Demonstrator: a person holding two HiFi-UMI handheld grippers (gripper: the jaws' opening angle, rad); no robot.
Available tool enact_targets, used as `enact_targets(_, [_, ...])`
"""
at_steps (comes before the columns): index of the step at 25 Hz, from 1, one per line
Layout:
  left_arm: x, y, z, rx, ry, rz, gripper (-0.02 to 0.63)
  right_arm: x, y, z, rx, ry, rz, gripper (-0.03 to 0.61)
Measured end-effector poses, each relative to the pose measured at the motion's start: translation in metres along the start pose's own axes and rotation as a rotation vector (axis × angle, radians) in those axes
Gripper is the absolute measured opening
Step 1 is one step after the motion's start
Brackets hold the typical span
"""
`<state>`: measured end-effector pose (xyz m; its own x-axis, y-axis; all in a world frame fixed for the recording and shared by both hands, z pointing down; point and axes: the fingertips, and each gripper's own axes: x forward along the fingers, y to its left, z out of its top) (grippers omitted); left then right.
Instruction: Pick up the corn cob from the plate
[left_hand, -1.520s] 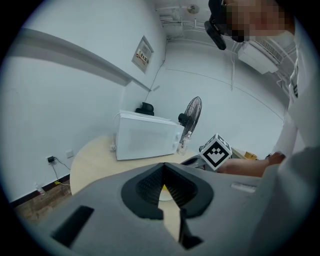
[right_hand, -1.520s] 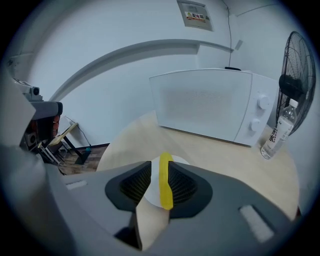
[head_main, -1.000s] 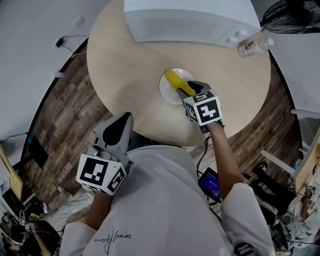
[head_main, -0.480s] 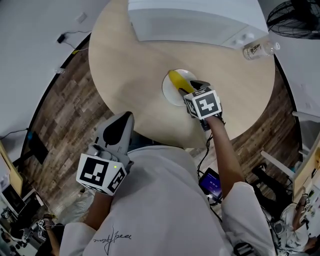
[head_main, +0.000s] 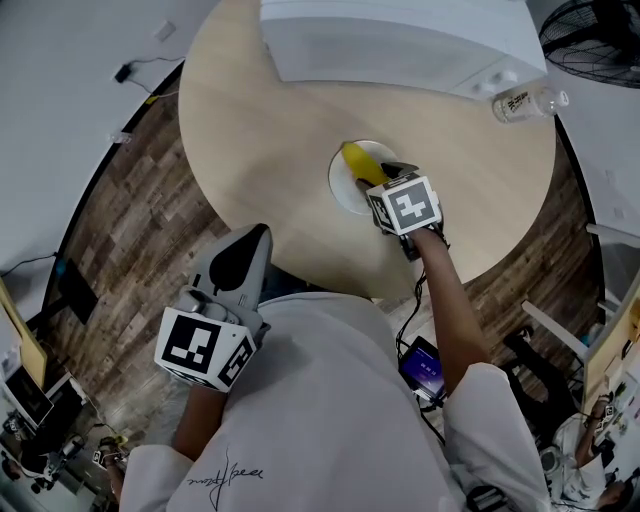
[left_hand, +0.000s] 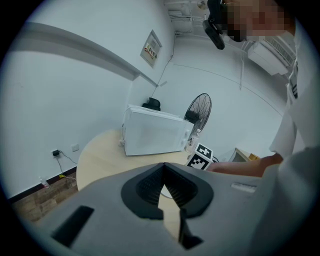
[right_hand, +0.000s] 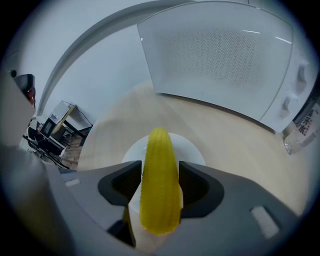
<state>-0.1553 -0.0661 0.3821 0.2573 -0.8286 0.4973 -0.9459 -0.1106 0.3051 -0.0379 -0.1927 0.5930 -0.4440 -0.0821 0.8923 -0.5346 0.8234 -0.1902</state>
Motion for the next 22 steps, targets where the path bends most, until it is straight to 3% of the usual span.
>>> enact_targets(22, [0.003, 0.006, -0.001, -0.025, 0.008, -0.005, -0.003, 0.022, 0.001, -0.004, -0.070, 0.128, -0.022, 0.278])
